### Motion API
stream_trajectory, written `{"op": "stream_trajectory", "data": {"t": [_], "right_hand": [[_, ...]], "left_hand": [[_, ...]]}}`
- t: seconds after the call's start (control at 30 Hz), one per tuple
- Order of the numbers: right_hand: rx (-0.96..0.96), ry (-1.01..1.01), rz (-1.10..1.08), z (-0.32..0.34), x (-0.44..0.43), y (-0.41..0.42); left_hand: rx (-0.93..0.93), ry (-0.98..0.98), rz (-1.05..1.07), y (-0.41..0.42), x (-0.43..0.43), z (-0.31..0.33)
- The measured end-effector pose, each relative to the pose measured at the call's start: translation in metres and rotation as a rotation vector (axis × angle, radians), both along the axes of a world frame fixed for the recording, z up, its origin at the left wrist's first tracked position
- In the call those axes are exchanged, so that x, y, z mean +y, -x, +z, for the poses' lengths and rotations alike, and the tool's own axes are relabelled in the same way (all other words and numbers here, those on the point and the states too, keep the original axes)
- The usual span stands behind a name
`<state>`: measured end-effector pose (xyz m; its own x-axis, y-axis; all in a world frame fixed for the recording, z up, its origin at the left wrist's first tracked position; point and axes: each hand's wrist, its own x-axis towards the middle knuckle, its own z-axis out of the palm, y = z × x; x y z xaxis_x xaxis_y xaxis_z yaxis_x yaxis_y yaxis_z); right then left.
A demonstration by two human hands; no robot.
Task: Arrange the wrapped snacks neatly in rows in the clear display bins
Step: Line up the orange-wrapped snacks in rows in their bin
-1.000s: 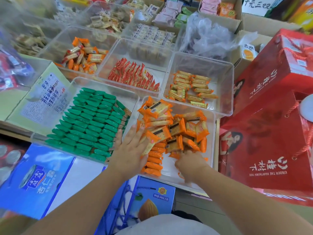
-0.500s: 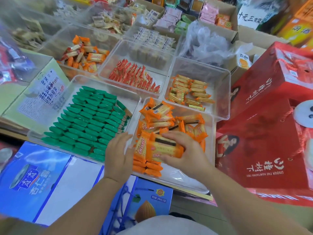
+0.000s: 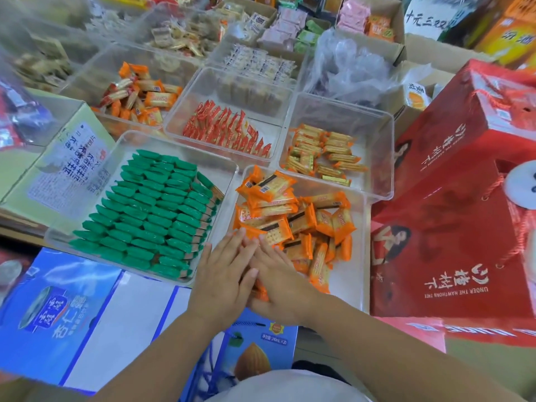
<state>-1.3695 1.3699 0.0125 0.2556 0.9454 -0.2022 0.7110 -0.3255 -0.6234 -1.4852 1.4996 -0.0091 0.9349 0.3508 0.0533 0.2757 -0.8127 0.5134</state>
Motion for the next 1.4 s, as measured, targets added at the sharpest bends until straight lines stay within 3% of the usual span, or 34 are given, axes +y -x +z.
{"op": "stream_trajectory", "data": {"t": [0.1,0.17,0.23,0.33,0.43,0.73,0.97,1.1,1.2,1.3,1.4], "right_hand": [[-0.003,-0.176,-0.18,0.001,-0.023,-0.014],[-0.146,-0.216,-0.425,-0.005,-0.042,-0.029],[-0.241,0.064,-0.524,-0.012,-0.058,-0.046],[-0.226,0.572,-0.364,-0.026,-0.069,-0.06],[-0.216,0.711,-0.308,-0.036,-0.063,-0.057],[-0.326,0.545,-0.383,-0.007,-0.065,-0.057],[-0.27,0.43,-0.397,0.01,-0.078,-0.049],[-0.211,0.412,-0.276,-0.015,-0.062,-0.039],[0.032,0.422,-0.231,-0.035,-0.055,-0.033],[0.146,0.374,-0.345,-0.046,-0.056,-0.038],[-0.05,0.242,-0.635,-0.051,-0.057,-0.054]], "left_hand": [[0.098,-0.06,-0.073,-0.003,0.001,-0.01],[0.172,-0.139,-0.094,-0.004,0.005,-0.014],[0.202,-0.196,-0.085,-0.006,0.008,-0.014],[0.153,-0.248,-0.098,-0.011,0.008,-0.012],[0.143,-0.211,-0.123,-0.016,0.007,-0.011],[0.259,-0.162,-0.124,-0.019,0.008,-0.018],[0.234,-0.161,-0.127,-0.018,0.008,-0.02],[0.246,-0.168,-0.116,-0.019,0.008,-0.021],[0.251,-0.177,-0.115,-0.018,0.008,-0.022],[0.246,-0.184,-0.117,-0.018,0.008,-0.022],[0.253,-0.18,-0.118,-0.019,0.008,-0.021]]}}
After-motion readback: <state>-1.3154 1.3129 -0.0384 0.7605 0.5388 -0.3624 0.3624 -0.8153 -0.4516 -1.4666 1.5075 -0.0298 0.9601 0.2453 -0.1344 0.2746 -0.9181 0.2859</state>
